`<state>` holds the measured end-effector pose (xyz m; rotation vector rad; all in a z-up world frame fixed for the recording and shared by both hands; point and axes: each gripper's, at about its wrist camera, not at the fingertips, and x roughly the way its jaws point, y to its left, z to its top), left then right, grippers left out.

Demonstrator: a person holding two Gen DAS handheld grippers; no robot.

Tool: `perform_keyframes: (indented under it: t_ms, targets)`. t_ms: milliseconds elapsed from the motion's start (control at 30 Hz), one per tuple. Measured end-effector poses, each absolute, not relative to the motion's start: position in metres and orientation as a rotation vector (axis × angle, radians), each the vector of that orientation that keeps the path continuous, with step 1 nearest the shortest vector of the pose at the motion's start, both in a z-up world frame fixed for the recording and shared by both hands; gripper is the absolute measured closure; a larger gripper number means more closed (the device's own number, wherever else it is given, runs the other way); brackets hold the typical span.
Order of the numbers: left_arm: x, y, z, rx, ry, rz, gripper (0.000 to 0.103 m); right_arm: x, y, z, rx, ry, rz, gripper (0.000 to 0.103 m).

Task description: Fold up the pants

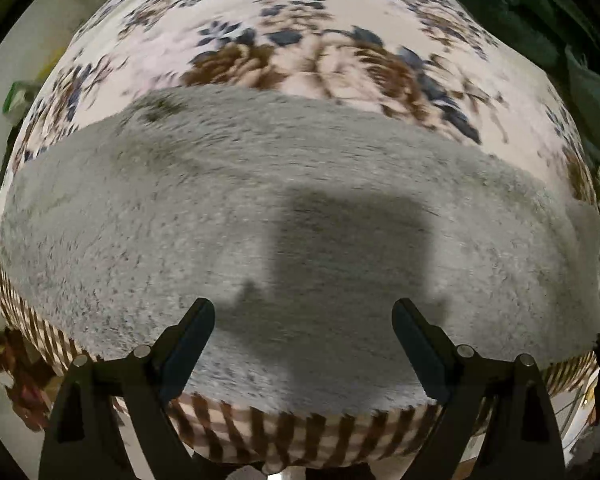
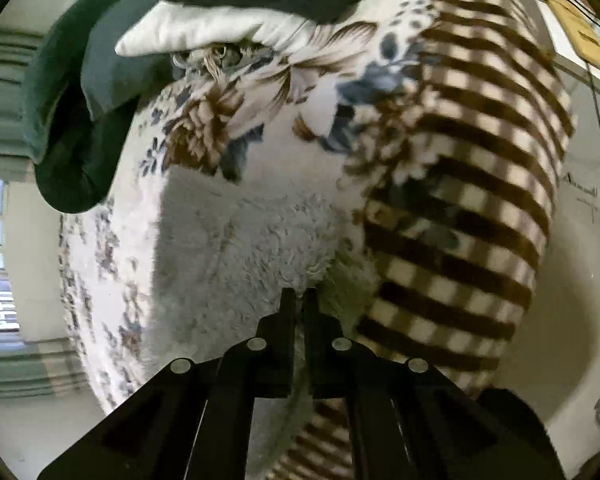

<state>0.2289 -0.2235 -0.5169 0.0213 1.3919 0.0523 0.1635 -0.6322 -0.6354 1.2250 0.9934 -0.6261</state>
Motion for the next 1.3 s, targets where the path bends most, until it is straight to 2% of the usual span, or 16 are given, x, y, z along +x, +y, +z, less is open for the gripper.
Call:
perform_keyframes:
  t_ms: [167,200,233,267,300,400,500,633,767,900,967,1000,1033,1133,1300]
  targets:
    - [0.234,-0.241,-0.523,0.035,1.399,0.029,0.012,0.146,-0.630,-0.641,1.228,1.101,-0.586,0.097]
    - [0.236,-0.244,-0.527,0.036,1.404,0.019,0.012,0.142,-0.634,-0.645,1.236,1.121,-0.597,0.087]
    - [0.237,-0.248,-0.532,0.039,1.407,0.010,0.012,0.136,-0.637,-0.648,1.259,1.118,-0.583,0.068]
    - [0.240,-0.251,-0.536,0.037,1.407,-0.002,0.012,0.132,-0.641,-0.654,1.305,1.092,-0.554,0.055]
    - [0.241,-0.254,-0.541,0.033,1.410,-0.017,0.012,0.129,-0.644,-0.659,1.337,1.052,-0.534,0.037]
    - [0.246,-0.262,-0.565,0.037,1.429,-0.055,0.012,0.132,-0.649,-0.678,1.366,1.018,-0.444,0.033]
    - [0.250,-0.261,-0.592,0.018,1.457,-0.053,0.012,0.149,-0.650,-0.711,1.405,1.008,-0.359,0.033]
    - [0.261,-0.254,-0.611,-0.055,1.473,-0.060,0.000,0.165,-0.655,-0.736,1.472,0.884,-0.307,0.032]
    - [0.268,-0.259,-0.622,-0.039,1.501,-0.036,0.000,0.184,-0.652,-0.743,1.526,0.767,-0.195,0.032]
    - [0.268,-0.269,-0.624,-0.010,1.500,-0.004,0.000,0.209,-0.643,-0.752,1.510,0.792,-0.175,0.032]
    - [0.270,-0.275,-0.622,-0.014,1.511,0.002,0.000,0.217,-0.640,-0.751,1.511,0.790,-0.174,0.044]
    - [0.271,-0.276,-0.622,-0.016,1.514,-0.001,0.000,0.222,-0.638,-0.748,1.516,0.786,-0.150,0.062]
    - [0.272,-0.277,-0.620,-0.022,1.518,-0.005,0.000,0.221,-0.635,-0.743,1.512,0.786,-0.142,0.072]
    - [0.273,-0.266,-0.608,-0.056,1.508,-0.018,0.000,0.218,-0.625,-0.723,1.460,0.798,-0.164,0.080]
    - [0.268,-0.246,-0.565,-0.110,1.411,-0.026,0.000,0.232,-0.609,-0.672,1.349,0.793,-0.200,0.085]
